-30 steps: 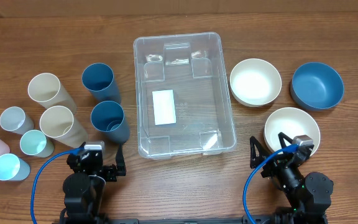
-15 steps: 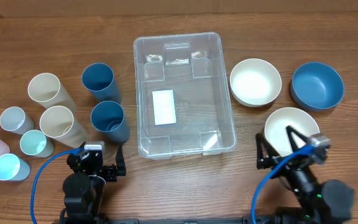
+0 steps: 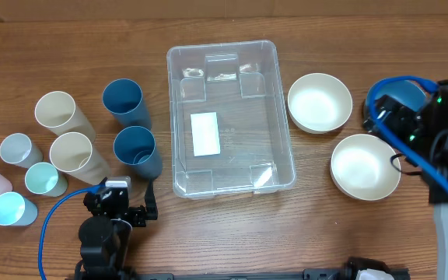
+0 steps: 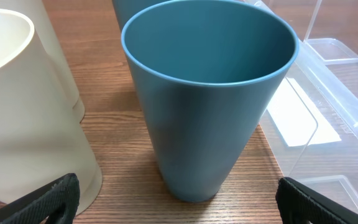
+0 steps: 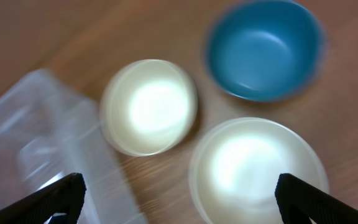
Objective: Pack container
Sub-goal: 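Reach the right gripper to the large cream bowl and grasp its rim, then carry the cream bowl into the clear bin and release it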
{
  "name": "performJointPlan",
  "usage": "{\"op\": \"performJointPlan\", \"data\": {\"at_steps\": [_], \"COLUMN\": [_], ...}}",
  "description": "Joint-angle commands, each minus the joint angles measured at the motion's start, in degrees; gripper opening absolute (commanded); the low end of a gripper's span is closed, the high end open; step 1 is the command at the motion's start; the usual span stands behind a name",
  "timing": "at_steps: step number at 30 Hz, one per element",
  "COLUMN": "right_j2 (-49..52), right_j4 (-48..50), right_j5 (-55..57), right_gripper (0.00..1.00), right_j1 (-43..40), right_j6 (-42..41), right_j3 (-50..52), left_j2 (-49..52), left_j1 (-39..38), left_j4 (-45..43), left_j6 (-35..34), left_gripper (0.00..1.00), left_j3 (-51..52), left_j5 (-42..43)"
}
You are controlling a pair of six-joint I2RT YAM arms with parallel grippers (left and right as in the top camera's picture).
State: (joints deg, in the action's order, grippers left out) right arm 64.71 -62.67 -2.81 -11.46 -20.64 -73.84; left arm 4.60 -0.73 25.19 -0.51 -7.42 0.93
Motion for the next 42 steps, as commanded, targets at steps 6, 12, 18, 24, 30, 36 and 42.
{"op": "performJointPlan", "data": {"at_steps": [6,12,18,24,30,36,42], "right_j2": [11.23,11.93,11.93,11.72,3.50,-18.97,-15.58], "right_j4": [-4.20,6.84,20.90,21.49,15.78,1.92,-9.03], "right_j5": [-4.57,-8.48,-12.50,-12.50,-11.82,-12.15,-12.79], "right_gripper": [1.00,1.00,0.88,0.36,0.07,0.04,0.04], "right_j1": [-23.87,-22.62,-22.56,-22.56,-22.56,-22.21,-5.95], "right_j6": [-4.46,-3.32,-2.54,-2.49,-1.88,-1.86,-2.14], "right_j3": [5.84,24.22,36.22,38.10,38.07,29.81,5.97], "left_j2": [-0.55,-0.48,-0.48,-0.48,-0.48,-0.48,-0.48], "left_j1": [0.39,0.37,0.39,0.39,0.39,0.39,0.39], "left_j4": [-0.17,-0.17,-0.17,-0.17,-0.17,-0.17,-0.17], "left_j6": [-1.01,-0.98,-1.01,-1.01,-0.98,-0.98,-1.01], "left_gripper": [1.00,1.00,1.00,1.00,1.00,1.00,1.00], "left_j3": [0.20,0.20,0.20,0.20,0.20,0.20,0.20], "left_j5": [0.59,0.59,0.59,0.59,0.59,0.59,0.59]}}
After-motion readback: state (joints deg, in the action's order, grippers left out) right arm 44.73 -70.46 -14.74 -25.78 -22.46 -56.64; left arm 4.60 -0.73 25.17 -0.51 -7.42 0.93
